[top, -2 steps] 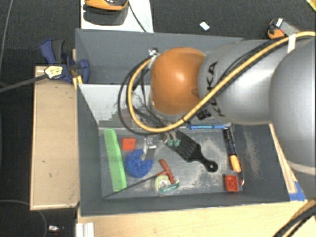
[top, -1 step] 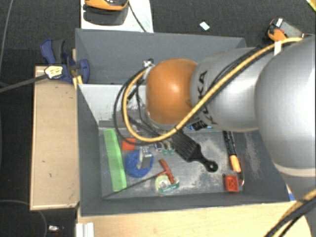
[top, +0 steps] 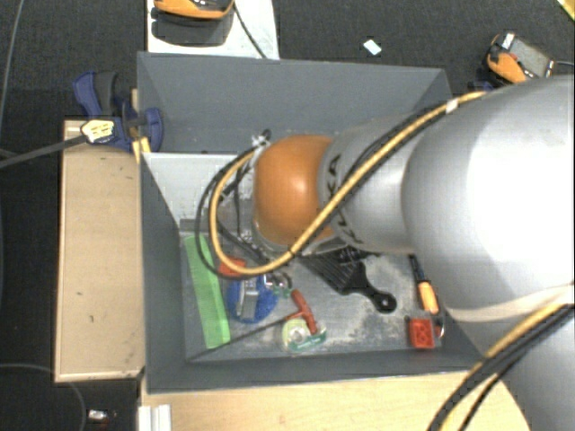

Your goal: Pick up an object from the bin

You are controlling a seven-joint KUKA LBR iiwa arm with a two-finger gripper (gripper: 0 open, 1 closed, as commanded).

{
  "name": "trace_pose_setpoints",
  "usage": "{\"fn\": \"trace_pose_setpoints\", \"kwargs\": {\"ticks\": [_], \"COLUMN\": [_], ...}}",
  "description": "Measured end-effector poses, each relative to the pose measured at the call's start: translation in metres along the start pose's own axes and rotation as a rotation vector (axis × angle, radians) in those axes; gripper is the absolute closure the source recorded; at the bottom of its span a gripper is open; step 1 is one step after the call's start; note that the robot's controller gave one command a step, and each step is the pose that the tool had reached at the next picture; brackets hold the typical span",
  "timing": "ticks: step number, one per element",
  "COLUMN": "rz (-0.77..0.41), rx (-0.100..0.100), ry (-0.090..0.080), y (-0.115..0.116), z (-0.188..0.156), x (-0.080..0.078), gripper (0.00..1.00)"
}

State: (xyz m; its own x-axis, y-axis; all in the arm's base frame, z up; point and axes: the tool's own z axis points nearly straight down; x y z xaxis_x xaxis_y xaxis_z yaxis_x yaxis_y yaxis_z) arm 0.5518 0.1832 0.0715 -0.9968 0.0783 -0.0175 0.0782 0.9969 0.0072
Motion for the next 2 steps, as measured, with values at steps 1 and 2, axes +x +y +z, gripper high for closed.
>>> {"fn": "trace_pose_setpoints", "kwargs": {"ticks": [1,2], "rz": [-0.049,-0.048], "rx": [-0.001,-0.001], "ry": [0.002,0.002], "y": [-0.003,-0.003], "z": [-0.0009,-0.0011], "x": [0.0133,0.0132], "gripper": [1.0,1.0]}}
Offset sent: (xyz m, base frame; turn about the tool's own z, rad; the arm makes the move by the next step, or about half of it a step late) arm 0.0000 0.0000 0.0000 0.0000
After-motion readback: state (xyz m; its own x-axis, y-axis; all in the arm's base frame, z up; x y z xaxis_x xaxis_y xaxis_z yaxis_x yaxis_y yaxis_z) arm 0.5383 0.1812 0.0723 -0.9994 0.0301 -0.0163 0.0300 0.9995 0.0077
